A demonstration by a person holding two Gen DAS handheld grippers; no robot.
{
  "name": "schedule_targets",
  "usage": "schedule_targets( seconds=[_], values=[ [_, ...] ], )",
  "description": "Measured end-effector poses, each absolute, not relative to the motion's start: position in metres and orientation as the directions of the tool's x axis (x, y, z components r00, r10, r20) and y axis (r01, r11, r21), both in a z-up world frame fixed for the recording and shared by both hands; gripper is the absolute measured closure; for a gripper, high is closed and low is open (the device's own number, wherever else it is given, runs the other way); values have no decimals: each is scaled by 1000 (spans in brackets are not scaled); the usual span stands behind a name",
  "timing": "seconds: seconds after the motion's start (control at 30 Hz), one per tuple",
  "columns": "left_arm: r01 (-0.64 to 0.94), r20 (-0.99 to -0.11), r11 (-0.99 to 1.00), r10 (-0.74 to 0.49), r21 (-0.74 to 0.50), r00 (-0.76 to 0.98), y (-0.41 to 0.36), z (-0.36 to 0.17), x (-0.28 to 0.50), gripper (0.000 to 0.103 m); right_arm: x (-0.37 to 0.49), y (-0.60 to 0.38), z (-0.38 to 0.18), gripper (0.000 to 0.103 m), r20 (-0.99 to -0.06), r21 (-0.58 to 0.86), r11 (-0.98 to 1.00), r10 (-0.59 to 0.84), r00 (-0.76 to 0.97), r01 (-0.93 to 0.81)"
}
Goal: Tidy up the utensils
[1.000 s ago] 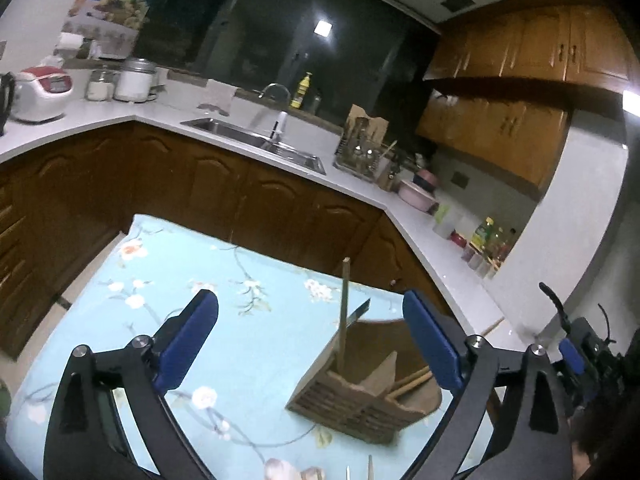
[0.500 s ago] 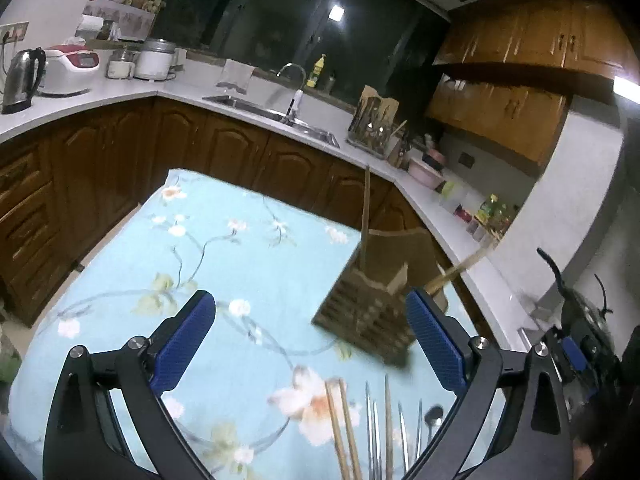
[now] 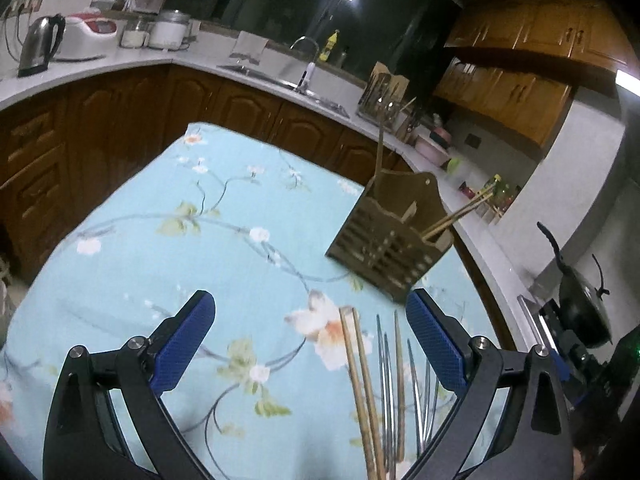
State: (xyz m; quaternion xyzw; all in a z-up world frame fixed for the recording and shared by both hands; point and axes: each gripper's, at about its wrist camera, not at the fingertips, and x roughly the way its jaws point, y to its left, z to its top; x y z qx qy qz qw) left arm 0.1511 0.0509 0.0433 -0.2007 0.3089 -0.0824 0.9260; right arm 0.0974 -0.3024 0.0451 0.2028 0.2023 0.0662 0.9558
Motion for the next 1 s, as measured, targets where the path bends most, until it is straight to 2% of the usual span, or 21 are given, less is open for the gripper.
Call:
schedule_targets(
  seconds=[0.73, 0.8, 0.9, 0.97, 1.0],
  values=[
    [27, -644, 921, -292, -388, 707, 35, 13, 155, 5, 108, -277, 16, 2, -499, 374, 926, 253, 829, -57],
    [39, -659, 921, -305, -386, 687, 31, 10, 161, 5, 116, -275, 11, 9, -522, 373, 926, 261, 812, -58],
    [48, -679, 926, -309, -374, 667, 23, 6, 169, 6, 129, -273, 2, 26, -556, 377, 925, 268, 787, -49],
    [63, -699, 931, -314, -360, 643, 15, 1, 177, 12, 141, -270, -4, 40, -587, 374, 926, 277, 761, -48],
    [73, -710, 932, -320, -356, 627, 11, -1, 182, 17, 144, -269, -8, 42, -598, 375, 926, 283, 750, -50]
  ],
)
